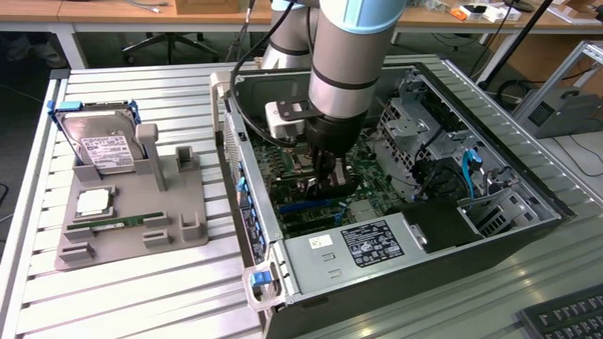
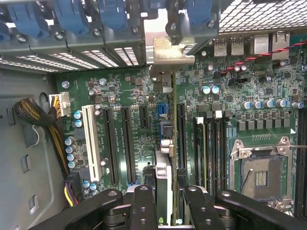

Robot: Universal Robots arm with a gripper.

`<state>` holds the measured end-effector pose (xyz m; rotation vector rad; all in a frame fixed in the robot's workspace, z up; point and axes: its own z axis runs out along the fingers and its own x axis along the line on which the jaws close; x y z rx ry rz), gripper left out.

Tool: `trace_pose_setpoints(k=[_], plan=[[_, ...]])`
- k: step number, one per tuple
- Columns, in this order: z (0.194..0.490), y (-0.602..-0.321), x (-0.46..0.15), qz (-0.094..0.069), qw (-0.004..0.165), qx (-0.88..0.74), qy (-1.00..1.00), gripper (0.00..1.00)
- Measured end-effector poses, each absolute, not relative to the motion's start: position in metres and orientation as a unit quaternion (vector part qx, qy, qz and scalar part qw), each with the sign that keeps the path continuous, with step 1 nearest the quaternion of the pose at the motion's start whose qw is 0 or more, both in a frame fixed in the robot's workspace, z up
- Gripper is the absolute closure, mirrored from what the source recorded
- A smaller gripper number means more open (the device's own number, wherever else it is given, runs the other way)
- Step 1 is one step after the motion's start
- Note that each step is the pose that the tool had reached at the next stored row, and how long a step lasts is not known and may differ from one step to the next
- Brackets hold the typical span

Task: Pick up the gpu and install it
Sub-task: 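Insert the gpu into the slot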

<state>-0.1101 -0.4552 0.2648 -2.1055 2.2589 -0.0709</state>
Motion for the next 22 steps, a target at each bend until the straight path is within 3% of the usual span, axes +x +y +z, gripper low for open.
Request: trace_pose_setpoints(k=[22], plan=[[0.2631, -0.4556, -0.1183, -0.023, 0.026, -0.681, 0.731, 0.73]])
